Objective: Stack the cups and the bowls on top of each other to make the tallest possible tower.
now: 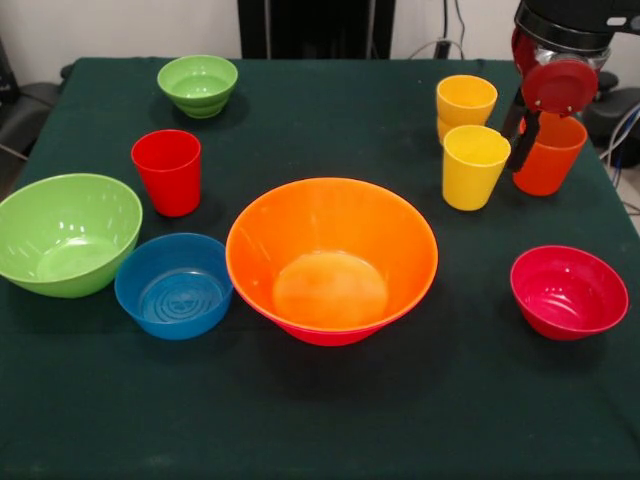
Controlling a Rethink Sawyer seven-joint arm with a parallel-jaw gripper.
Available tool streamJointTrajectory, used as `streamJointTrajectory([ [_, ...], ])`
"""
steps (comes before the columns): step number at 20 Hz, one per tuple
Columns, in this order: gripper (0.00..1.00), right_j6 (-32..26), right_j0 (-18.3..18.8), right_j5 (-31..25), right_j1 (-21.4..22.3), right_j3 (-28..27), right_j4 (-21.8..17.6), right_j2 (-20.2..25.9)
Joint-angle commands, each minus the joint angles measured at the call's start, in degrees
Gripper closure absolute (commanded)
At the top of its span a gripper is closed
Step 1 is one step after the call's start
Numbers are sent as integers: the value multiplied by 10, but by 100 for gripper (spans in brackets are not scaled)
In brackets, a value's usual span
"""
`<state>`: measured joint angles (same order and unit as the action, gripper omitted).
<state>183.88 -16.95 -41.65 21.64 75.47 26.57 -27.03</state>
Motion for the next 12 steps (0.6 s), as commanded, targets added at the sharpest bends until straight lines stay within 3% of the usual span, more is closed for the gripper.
streamJointTrajectory([
  [1,0,15,-1,52,-24,79,3,102],
  [12,0,-40,23,83,32,160,-24,113],
])
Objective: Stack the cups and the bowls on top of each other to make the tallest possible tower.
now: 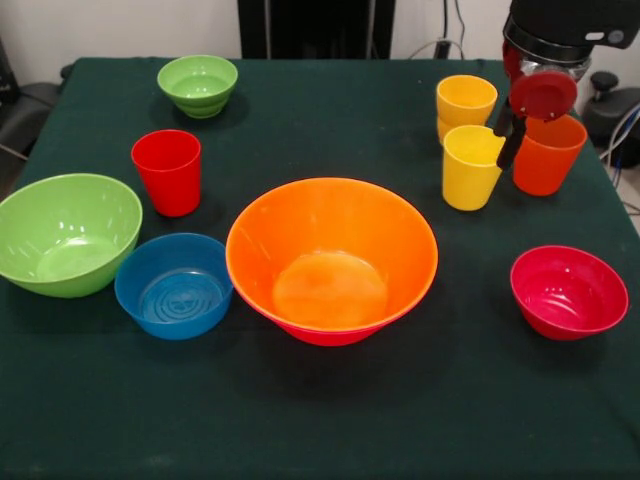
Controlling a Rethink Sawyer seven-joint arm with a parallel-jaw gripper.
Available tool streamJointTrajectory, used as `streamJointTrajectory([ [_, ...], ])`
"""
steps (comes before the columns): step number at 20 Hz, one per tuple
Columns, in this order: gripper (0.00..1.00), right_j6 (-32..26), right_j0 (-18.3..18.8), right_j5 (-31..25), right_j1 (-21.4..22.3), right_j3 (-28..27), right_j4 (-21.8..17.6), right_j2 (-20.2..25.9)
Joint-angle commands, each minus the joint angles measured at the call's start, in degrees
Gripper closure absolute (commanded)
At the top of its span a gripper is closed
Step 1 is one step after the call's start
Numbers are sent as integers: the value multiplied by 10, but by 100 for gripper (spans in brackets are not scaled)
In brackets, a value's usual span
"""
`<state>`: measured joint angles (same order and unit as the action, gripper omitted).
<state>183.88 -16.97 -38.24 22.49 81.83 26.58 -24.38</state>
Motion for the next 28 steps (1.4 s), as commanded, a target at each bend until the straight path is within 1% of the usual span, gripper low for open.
streamJointTrajectory([
  [1,0,-43,27,51,29,102,-24,89],
  [3,0,-43,29,48,34,106,-29,88],
  [7,0,-55,41,61,33,110,-37,97],
  [14,0,-50,51,72,-5,72,-47,96],
  [20,0,-35,48,62,-21,51,-44,91],
  [23,0,-37,53,59,-21,48,-41,92],
  [28,0,-18,45,50,-27,40,-30,91],
])
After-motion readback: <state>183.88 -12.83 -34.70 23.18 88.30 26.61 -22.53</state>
